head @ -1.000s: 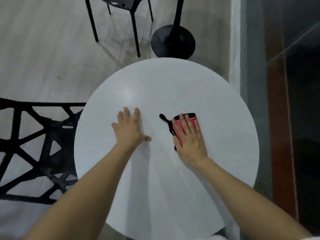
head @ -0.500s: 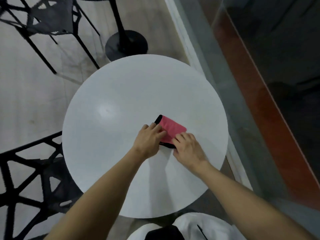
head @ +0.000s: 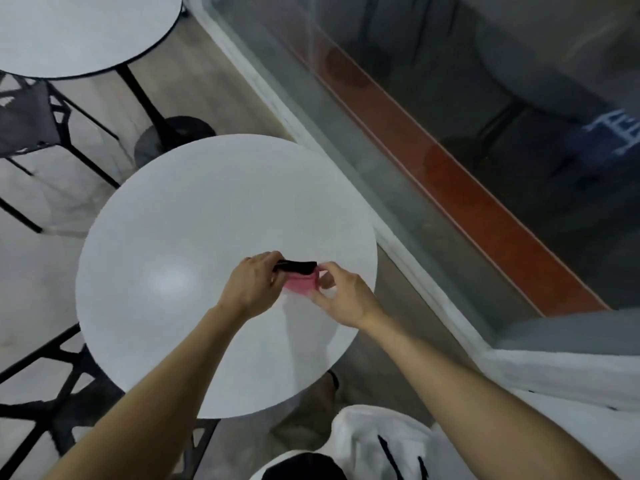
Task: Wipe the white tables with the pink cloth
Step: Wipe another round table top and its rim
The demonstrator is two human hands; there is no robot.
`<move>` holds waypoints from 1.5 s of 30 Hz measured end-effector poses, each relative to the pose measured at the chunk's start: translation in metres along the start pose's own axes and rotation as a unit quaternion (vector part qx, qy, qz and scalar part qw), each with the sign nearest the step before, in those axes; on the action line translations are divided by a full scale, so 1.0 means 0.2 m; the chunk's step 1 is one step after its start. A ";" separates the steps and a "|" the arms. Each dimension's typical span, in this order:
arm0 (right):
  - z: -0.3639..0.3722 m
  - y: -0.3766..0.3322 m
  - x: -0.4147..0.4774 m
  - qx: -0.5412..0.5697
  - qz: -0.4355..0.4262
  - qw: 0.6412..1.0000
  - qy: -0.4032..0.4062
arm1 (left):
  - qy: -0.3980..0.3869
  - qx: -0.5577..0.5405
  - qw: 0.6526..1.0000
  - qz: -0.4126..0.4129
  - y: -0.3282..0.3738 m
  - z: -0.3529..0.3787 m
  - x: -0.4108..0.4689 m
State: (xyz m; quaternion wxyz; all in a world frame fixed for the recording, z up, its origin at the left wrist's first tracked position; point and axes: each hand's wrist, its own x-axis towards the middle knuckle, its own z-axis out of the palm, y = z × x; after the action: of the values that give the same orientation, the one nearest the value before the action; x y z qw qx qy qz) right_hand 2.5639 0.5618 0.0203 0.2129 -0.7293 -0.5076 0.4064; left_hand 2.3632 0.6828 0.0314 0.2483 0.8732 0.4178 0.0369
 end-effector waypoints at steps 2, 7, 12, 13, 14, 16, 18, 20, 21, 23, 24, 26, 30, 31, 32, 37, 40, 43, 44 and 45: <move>-0.02 -0.03 -0.12 0.032 -0.002 0.999 0.018 | -0.014 -0.020 1.000 -0.012 0.09 -0.04 -0.09; 0.01 -0.09 -0.35 0.114 0.015 0.985 0.125 | 0.012 -0.079 0.997 -0.020 0.21 -0.14 -0.32; 0.01 -0.16 -0.52 0.136 -0.004 0.977 0.161 | 0.034 -0.169 0.984 -0.039 0.31 -0.14 -0.53; 0.00 -0.17 -0.55 0.137 -0.008 0.975 0.175 | 0.031 -0.190 0.981 -0.038 0.32 -0.14 -0.55; -0.01 -0.18 -0.59 0.132 -0.013 0.973 0.188 | 0.026 -0.201 0.979 -0.030 0.34 -0.14 -0.57; -0.01 -0.20 -0.65 0.125 -0.027 0.969 0.211 | 0.017 -0.199 0.980 -0.007 0.36 -0.14 -0.57; -0.02 -0.18 -0.69 0.140 -0.019 0.970 0.198 | 0.015 -0.193 0.981 0.001 0.39 -0.16 -0.56; -0.02 -0.16 -0.73 0.126 0.034 0.980 0.148 | 0.015 -0.193 0.981 0.009 0.38 -0.19 -0.57; -0.01 -0.16 -0.75 0.112 0.064 0.984 0.126 | 0.015 -0.194 0.981 0.014 0.37 -0.20 -0.58; 0.05 -0.17 -0.76 0.143 0.110 0.976 0.123 | 0.019 -0.204 0.979 0.019 0.32 -0.24 -0.63; 0.08 -0.19 -0.76 0.178 0.123 0.967 0.136 | 0.027 -0.209 0.977 0.016 0.29 -0.26 -0.65; 0.15 -0.28 -0.76 0.260 0.138 0.940 0.170 | 0.052 -0.205 0.977 0.004 0.21 -0.30 -0.71; 0.32 -0.47 -0.75 0.381 0.182 0.875 0.238 | 0.047 -0.214 0.976 -0.008 0.09 -0.37 -0.80; 0.37 -0.51 -0.75 0.386 0.193 0.866 0.253 | 0.036 -0.209 0.977 0.000 0.08 -0.38 -0.83; 0.41 -0.54 -0.75 0.395 0.202 0.855 0.267 | 0.031 -0.191 0.981 0.014 0.06 -0.38 -0.85; 0.56 -0.62 -0.80 0.503 0.180 0.801 0.269 | 0.002 -0.144 0.987 0.071 0.06 -0.34 -0.93; 0.62 -0.60 -0.86 0.486 0.173 0.816 0.261 | -0.104 -0.263 0.956 0.077 0.09 -0.28 -1.00; 0.62 -0.52 -0.92 0.456 0.202 0.817 0.291 | -0.166 -0.378 0.910 0.037 0.10 -0.21 -1.02; 0.61 -0.49 -0.94 0.453 0.204 0.816 0.297 | -0.162 -0.381 0.910 0.025 0.09 -0.19 -1.01; 0.61 -0.47 -0.96 0.451 0.203 0.817 0.297 | -0.152 -0.369 0.917 0.010 0.09 -0.17 -1.00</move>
State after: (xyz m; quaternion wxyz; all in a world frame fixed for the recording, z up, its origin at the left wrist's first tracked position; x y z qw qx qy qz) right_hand 2.3834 0.4113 0.0898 0.5710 -0.7237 -0.0206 0.3870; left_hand 2.2371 0.5364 0.0978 0.6131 0.7186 0.3231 0.0576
